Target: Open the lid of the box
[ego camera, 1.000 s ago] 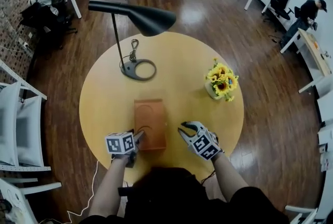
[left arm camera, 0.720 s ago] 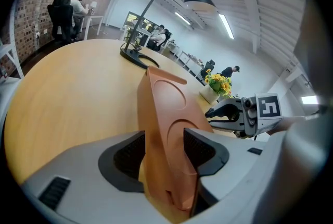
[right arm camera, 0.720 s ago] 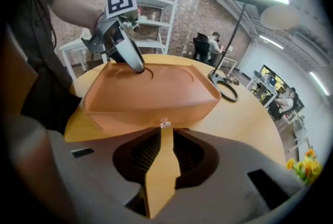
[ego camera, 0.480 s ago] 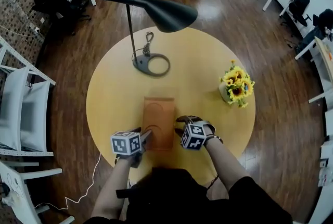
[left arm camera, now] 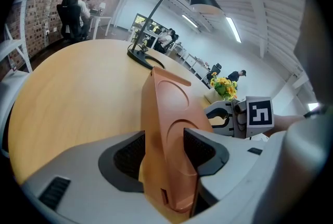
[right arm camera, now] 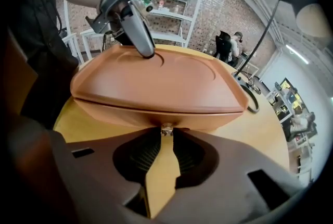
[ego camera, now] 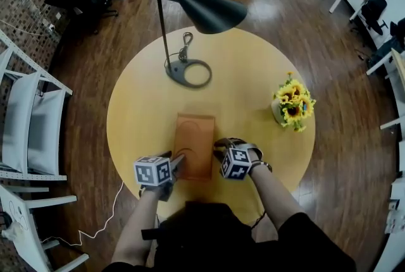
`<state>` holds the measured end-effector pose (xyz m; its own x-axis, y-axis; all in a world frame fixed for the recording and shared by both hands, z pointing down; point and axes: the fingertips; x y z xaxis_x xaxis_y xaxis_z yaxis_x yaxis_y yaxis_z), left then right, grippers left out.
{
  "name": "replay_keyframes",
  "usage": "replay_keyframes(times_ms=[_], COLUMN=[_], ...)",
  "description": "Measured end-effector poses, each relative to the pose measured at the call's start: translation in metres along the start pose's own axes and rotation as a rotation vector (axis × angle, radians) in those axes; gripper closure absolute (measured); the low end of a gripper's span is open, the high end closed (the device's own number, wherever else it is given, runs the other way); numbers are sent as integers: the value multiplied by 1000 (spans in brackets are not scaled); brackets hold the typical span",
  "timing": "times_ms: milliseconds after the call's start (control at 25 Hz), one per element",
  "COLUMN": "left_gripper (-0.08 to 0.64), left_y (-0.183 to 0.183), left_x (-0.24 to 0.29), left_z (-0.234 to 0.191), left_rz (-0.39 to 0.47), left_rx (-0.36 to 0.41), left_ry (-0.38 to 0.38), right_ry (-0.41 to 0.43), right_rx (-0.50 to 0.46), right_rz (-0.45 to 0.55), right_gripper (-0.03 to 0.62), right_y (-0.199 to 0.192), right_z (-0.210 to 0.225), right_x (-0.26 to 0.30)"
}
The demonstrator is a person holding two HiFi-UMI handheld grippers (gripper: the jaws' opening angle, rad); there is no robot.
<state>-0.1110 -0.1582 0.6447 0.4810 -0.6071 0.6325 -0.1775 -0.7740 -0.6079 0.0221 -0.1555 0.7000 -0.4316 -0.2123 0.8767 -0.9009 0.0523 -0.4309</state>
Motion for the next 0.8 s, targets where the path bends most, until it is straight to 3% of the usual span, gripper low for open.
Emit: replay_keyframes(times_ms=[280, 480, 800], left_gripper=[337, 337, 337], left_y=[2, -1, -2], left_x=[-2, 0, 2], left_z=[-4, -7, -9], left_rz=[2, 6, 4], left_rx=[-7, -56, -53], left_ry=[10, 3, 4], right_ry=[-38, -64, -83], right_rx=[52, 120, 189], right_rz=[-20, -42, -72], right_gripper=[512, 512, 515], right_y=[-27, -59, -96], right_z=[8, 9, 11], right_x=[-16, -30, -39])
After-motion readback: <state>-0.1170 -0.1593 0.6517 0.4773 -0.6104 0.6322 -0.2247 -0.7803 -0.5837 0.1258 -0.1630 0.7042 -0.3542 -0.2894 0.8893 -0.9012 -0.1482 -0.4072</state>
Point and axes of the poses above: the fingertips, and each gripper's own axes: x forward along the fingers, z to its right, y out of its top
